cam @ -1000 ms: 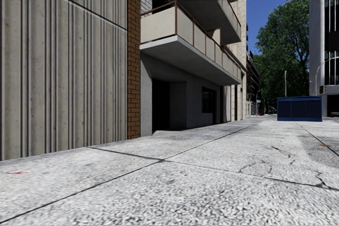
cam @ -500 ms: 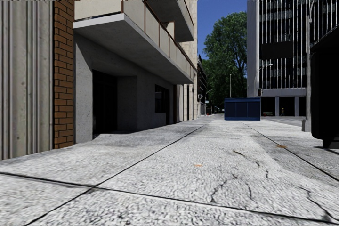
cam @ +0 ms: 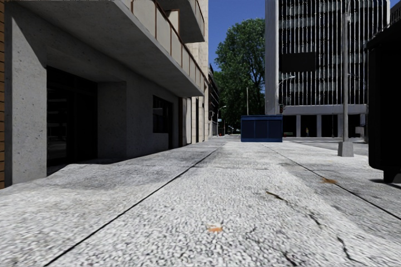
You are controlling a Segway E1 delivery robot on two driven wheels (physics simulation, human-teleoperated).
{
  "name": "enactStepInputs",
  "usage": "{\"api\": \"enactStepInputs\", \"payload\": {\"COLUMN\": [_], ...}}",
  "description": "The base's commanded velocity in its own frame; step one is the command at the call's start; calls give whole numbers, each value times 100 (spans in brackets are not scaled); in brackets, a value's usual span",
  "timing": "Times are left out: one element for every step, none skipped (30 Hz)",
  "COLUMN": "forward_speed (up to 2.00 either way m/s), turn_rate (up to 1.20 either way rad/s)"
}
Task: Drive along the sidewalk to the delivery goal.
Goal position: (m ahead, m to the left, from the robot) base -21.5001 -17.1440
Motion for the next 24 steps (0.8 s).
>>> {"api": "enactStepInputs", "payload": {"forward_speed": [200, 200, 200, 200, 200, 200, 200, 200, 200, 200, 200, 200, 200, 200, 200, 200, 200, 200, 200, 200, 200, 200, 200, 200], "turn_rate": [0, 0, 0, 0, 0, 0, 0, 0, 0, 0, 0, 0, 0, 0, 0, 0, 0, 0, 0, 0, 0, 0, 0, 0]}}
